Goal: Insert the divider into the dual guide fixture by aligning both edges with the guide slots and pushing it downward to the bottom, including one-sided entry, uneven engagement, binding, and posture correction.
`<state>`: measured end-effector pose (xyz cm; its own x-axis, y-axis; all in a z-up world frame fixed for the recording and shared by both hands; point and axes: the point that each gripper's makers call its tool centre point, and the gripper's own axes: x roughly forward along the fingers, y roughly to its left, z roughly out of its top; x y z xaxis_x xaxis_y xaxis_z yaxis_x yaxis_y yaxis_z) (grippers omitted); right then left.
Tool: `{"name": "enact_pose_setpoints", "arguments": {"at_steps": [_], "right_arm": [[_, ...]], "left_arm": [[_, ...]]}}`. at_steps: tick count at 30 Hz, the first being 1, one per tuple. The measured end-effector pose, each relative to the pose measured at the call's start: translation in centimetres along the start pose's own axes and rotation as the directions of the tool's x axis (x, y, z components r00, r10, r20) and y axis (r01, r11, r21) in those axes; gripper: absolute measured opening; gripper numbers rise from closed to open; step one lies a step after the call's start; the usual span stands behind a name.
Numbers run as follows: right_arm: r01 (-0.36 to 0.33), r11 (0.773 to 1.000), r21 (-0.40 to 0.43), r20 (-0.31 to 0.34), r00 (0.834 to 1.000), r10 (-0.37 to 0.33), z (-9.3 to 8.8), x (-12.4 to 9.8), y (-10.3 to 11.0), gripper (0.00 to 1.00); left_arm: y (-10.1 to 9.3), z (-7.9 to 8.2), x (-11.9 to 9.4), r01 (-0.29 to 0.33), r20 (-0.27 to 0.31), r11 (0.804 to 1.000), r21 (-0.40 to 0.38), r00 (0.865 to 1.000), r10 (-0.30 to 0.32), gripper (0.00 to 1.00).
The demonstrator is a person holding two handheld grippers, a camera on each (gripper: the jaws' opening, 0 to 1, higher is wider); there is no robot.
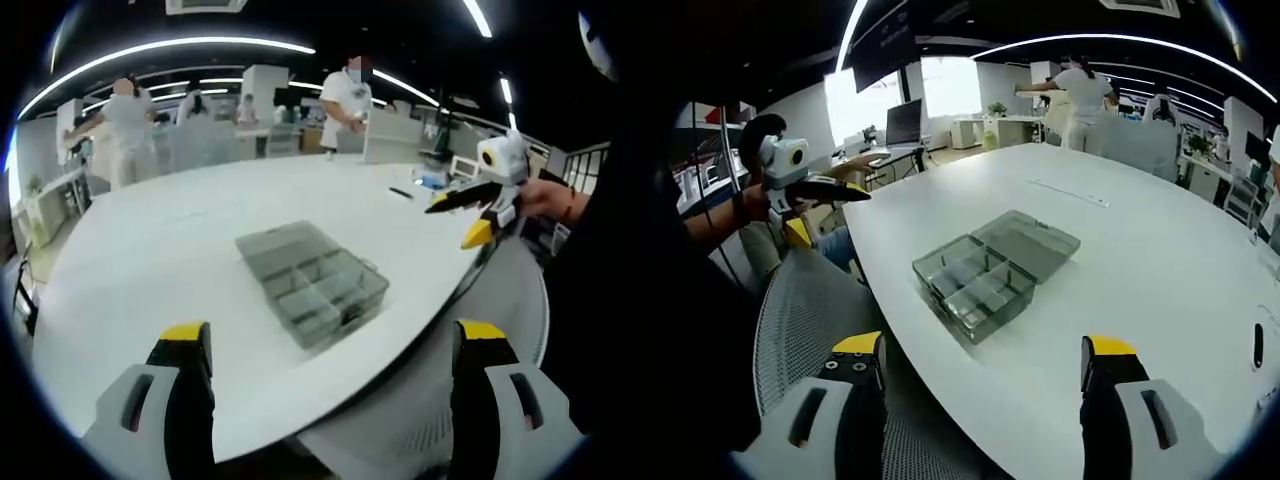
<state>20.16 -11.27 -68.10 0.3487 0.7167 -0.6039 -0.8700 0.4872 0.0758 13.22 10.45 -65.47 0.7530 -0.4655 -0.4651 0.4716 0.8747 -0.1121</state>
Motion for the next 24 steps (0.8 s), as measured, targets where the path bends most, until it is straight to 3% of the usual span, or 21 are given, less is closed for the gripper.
{"name": "enact_pose_setpoints", "arguments": {"at_steps": [24], "right_arm": [[-0.027,1.0,-0.006,-0.025,0.999,0.027,0.2,1.5,-0.1,0.77]], "left_arm": [[1.1,-0.5,0.3,-0.01,-0.012,1.0,-0.011,1.0,0.01,0.99]]}}
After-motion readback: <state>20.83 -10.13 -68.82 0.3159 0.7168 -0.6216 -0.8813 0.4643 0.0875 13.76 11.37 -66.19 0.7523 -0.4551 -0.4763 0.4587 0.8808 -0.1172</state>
